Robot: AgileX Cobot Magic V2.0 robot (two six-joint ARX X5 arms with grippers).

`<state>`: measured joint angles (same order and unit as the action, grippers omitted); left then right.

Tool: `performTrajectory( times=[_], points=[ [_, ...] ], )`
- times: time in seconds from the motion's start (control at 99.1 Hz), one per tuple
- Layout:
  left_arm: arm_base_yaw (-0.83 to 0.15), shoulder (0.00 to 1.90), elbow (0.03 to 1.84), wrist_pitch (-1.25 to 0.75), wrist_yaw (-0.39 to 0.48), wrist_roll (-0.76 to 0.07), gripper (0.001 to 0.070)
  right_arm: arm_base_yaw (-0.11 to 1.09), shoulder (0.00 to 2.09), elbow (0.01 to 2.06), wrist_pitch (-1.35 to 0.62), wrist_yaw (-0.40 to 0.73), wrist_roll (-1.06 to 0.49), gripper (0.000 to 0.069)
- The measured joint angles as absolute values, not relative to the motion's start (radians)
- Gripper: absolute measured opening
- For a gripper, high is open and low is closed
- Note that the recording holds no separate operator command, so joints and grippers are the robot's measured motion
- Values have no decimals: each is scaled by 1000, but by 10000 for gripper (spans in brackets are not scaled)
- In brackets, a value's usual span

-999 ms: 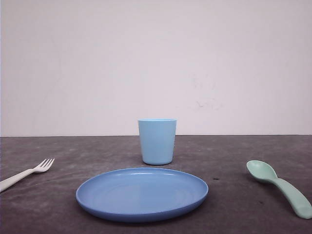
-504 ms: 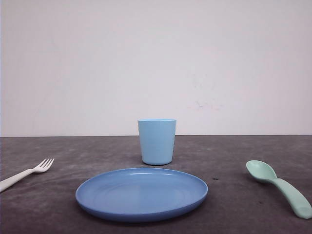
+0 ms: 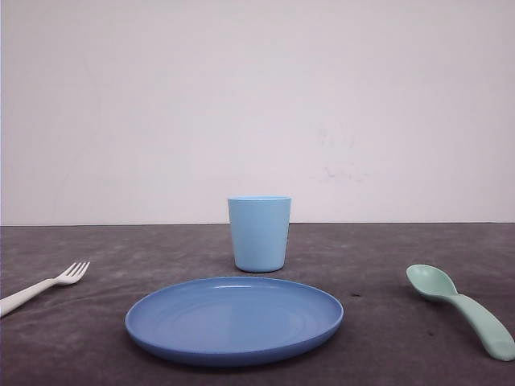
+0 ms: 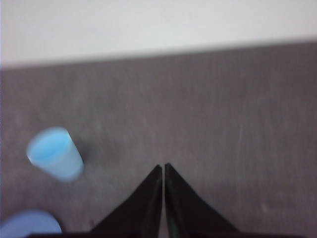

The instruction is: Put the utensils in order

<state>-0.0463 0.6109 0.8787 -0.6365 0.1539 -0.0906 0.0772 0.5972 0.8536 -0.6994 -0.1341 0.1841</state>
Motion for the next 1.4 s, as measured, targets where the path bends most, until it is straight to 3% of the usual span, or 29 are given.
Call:
performTrajectory(
  times=[0.323, 0.726, 0.757, 0.817, 0.948, 1.049, 1.13, 1.402],
  points=[
    [-86, 807, 878, -677, 83, -67, 12, 87, 826, 854, -790, -78, 136, 8],
    [-86, 836, 878, -700, 78, -47, 12, 87, 893, 854, -805, -55, 115, 15],
    [-86, 836, 878, -701, 78, -46, 16, 87, 893, 854, -805, -55, 111, 39],
    [-86, 836, 878, -701, 78, -45, 68, 87, 893, 854, -806, -55, 109, 160],
    [-86, 836, 878, -703, 78, -44, 344, 87, 893, 854, -807, -55, 108, 490],
    [-86, 836, 878, -704, 78, -45, 478, 87, 893, 854, -807, -55, 108, 627],
    [-86, 836, 878, -704, 83, -50, 505, 87, 893, 854, -808, -55, 108, 681],
    [-163, 955, 878, -700, 126, -118, 511, 87, 893, 854, -808, -54, 107, 680]
  ],
)
